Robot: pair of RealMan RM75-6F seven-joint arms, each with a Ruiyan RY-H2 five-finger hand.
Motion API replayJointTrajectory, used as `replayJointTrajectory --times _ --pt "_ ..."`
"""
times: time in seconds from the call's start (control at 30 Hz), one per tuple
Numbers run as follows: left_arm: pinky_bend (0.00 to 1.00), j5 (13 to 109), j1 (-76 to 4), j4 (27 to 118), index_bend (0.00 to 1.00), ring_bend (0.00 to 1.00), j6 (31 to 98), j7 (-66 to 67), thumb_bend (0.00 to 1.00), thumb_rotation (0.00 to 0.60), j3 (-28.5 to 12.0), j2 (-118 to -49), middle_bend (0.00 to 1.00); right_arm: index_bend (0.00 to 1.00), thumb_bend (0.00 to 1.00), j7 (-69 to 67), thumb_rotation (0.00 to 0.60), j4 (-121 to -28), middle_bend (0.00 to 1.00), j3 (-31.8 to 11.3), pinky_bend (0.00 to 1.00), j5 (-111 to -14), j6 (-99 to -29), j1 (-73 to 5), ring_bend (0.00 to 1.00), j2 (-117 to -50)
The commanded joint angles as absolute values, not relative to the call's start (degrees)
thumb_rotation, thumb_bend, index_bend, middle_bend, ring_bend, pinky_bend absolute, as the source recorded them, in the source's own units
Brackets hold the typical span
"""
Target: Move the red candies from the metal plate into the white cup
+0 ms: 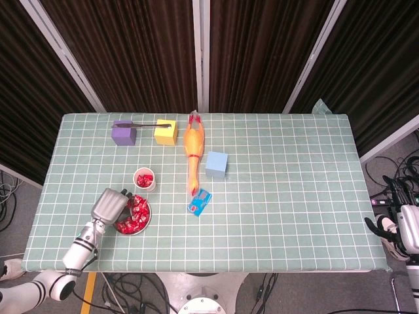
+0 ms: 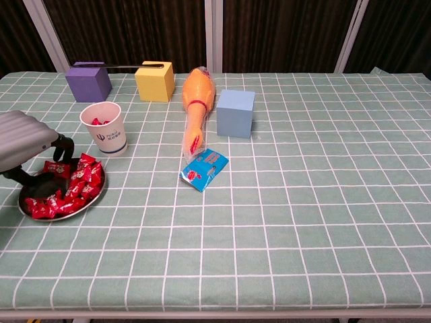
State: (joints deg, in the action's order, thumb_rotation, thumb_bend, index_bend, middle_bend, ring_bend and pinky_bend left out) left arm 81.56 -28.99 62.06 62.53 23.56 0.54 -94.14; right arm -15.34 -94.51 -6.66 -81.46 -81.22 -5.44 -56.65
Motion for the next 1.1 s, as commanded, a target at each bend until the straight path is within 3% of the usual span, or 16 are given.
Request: replayJointTrajectory --times 0.03,1.1 --pt "1.00 81.4 -29.0 61.7 0.51 0.91 62.2 24.0 0.36 0.600 0.4 -94.4 0.57 0.01 0.15 -15.4 0.600 -94.5 0.10 -6.6 0.39 -81.4 -81.2 -5.4 0.02 -56.7" --pt "1.00 81.1 -28.2 63.9 0.53 0.91 61.4 28.4 0.36 0.600 0.6 -94.8 0.59 0.01 0.16 -15.6 0.600 -94.3 0.10 -6.7 0.39 -81.1 -81.0 -5.4 0.02 -56.5"
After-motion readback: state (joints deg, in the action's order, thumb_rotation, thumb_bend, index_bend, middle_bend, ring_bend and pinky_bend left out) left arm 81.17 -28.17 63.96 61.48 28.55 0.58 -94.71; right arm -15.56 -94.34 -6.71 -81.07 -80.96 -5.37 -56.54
